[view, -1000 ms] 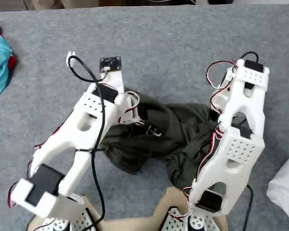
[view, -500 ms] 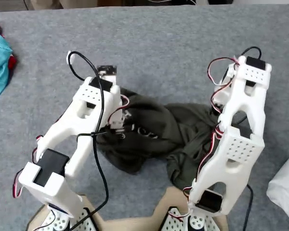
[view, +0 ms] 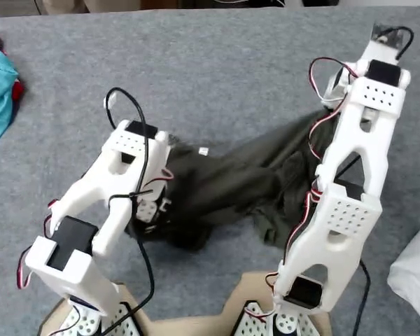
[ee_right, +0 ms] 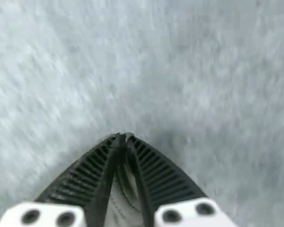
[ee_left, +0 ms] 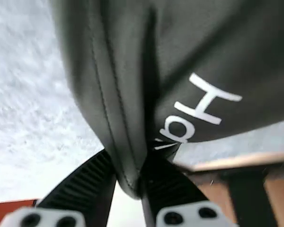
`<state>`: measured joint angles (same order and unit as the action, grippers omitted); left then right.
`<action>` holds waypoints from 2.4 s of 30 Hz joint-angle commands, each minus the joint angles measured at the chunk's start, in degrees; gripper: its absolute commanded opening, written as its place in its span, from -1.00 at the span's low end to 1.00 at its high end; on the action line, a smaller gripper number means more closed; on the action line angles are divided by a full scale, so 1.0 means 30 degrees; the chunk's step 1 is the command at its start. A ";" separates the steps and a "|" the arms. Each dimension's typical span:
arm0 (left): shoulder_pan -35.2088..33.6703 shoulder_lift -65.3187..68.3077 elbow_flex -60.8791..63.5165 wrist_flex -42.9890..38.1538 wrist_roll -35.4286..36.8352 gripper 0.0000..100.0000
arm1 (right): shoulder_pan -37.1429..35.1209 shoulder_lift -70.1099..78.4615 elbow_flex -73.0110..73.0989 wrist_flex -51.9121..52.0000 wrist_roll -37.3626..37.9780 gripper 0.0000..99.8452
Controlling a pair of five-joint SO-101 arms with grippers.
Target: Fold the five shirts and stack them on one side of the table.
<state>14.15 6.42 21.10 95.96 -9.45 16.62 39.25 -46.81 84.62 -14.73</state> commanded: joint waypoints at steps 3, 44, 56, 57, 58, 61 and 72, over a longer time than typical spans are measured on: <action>-0.1465 -0.0249 0.1319 0.1201 -0.2022 -0.96 | -0.0278 -0.0103 -0.1158 -0.1553 -0.0059 -0.99; -0.4366 -0.4381 -0.3956 0.1612 -0.4278 -0.95 | -0.3092 0.0571 -0.6168 -0.1905 0.3897 -0.70; -0.7326 -0.4322 -0.9582 0.1553 0.1875 -0.42 | -0.2828 0.0659 -1.2586 0.4073 0.3956 -0.02; -0.7238 -0.4322 -0.9846 0.1289 0.2139 -0.42 | -0.2711 0.0689 -1.3084 0.4864 0.3897 -0.06; -0.7121 -0.4322 -0.9875 0.0791 0.2520 -0.42 | -0.2623 0.0689 -1.3407 0.5597 0.3897 -0.10; -0.6095 -0.4322 -0.9260 -0.1055 0.4044 -0.42 | -0.1744 0.0689 -1.3377 0.5919 0.3282 -0.30; -0.4132 -0.0190 -0.7590 -0.6095 0.6037 -0.42 | -0.0220 0.0630 -0.5788 0.5890 0.1846 -0.97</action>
<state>0.88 2.99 0.26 79.96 8.04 15.12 41.63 -70.02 101.49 -8.57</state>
